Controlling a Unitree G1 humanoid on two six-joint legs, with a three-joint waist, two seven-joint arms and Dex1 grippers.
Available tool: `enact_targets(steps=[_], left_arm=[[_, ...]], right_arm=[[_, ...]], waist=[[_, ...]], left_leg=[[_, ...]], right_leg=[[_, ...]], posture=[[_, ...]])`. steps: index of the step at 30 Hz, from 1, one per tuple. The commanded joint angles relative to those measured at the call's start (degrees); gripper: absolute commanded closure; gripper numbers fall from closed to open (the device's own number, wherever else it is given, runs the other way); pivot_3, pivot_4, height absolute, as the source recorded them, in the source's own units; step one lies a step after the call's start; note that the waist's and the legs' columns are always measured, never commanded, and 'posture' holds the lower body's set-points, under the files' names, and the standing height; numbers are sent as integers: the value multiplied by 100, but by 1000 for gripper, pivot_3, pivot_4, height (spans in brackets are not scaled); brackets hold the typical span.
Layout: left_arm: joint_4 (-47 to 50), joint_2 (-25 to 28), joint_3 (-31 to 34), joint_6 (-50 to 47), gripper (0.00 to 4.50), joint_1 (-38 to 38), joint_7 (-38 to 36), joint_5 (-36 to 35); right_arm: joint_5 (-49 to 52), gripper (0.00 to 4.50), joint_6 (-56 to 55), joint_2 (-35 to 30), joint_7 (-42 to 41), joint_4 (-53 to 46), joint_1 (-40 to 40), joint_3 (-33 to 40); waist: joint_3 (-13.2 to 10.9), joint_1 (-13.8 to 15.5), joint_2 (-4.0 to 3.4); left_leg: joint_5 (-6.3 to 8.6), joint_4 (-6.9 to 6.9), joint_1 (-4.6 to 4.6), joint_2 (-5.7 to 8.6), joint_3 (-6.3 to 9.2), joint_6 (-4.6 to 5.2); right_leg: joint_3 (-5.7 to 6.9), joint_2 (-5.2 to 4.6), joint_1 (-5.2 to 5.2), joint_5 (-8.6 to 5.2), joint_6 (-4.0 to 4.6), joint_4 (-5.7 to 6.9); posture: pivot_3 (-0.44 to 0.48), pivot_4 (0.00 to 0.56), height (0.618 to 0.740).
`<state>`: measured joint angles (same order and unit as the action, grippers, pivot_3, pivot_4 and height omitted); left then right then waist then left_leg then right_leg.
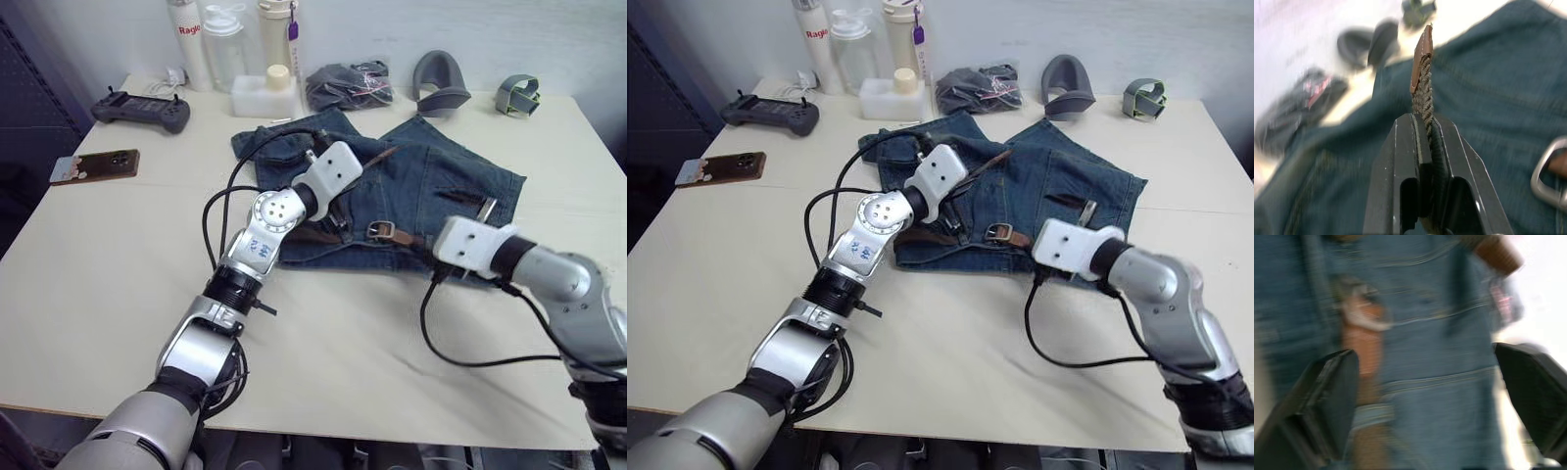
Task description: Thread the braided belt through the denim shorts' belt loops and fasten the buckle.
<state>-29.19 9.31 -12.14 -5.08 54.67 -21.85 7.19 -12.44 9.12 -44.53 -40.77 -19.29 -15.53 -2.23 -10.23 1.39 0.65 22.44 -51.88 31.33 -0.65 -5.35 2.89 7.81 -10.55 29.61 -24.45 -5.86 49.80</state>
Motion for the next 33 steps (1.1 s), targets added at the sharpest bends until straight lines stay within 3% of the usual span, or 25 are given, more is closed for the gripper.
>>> enact_targets(steps=[1, 8, 19, 23, 27, 28, 30, 33], left_arm=[[266, -4, 116, -68, 4500, 48, 35, -22], [603, -14, -54, -273, 4500, -205, -499, -137], [1164, 101, 17, -622, 4500, -507, -752, -129], [1233, 203, 86, -699, 4500, -586, -787, -142], [1297, 306, 142, -782, 4500, -640, -796, -152], [1349, 448, 172, -772, 4500, -693, -871, -142], [1413, 655, 220, -765, 4500, -765, -986, -136], [1447, 858, 301, -804, 4500, -818, -1109, -223]], right_arm=[[-228, 45, -124, 114, 258, 47, -10, -105], [-865, 45, -596, 112, 747, 708, -238, -380], [-735, 45, -520, 540, 842, 1106, -492, -390], [-546, 1171, -379, 719, 802, 1147, -511, -329], [-392, 3037, -312, 881, 855, 1184, -475, -253], [-215, 3701, -172, 995, 906, 1198, -436, -108], [69, 4427, 61, 1162, 956, 1215, -375, 124], [399, 4427, 440, 1367, 1003, 1210, -341, 370]], waist=[[0, -1, 0], [1, -7, -1], [1, -10, -2], [1, -17, -2], [1, -17, -2], [1, -17, -2], [1, -18, -2], [2, -28, -3]], left_leg=[[0, 0, 0, 0, 0, 0], [0, 0, -2, 0, 0, -1], [0, -2, -4, 0, -2, -1], [-1, -2, -4, 0, -1, -1], [-1, -2, -3, 0, -2, -1], [-1, -2, -3, 0, -2, -1], [-1, -2, -3, 0, -2, -1], [-1, -2, -4, 0, -2, -1]], right_leg=[[0, 0, 0, 0, 0, 0], [-1, 0, -1, 0, 0, 0], [-2, 1, -2, 0, 0, 3], [-2, 1, -1, 0, 0, 6], [-3, 1, 1, 0, 0, 6], [-3, 1, 0, 0, 0, 6], [-3, 1, 0, 0, 0, 6], [-4, 2, 2, -1, 1, 10]], posture=[[0, 150, 648], [0, 150, 648], [0, 150, 648], [0, 150, 648], [0, 150, 648], [0, 150, 648], [0, 150, 648], [0, 150, 648]])
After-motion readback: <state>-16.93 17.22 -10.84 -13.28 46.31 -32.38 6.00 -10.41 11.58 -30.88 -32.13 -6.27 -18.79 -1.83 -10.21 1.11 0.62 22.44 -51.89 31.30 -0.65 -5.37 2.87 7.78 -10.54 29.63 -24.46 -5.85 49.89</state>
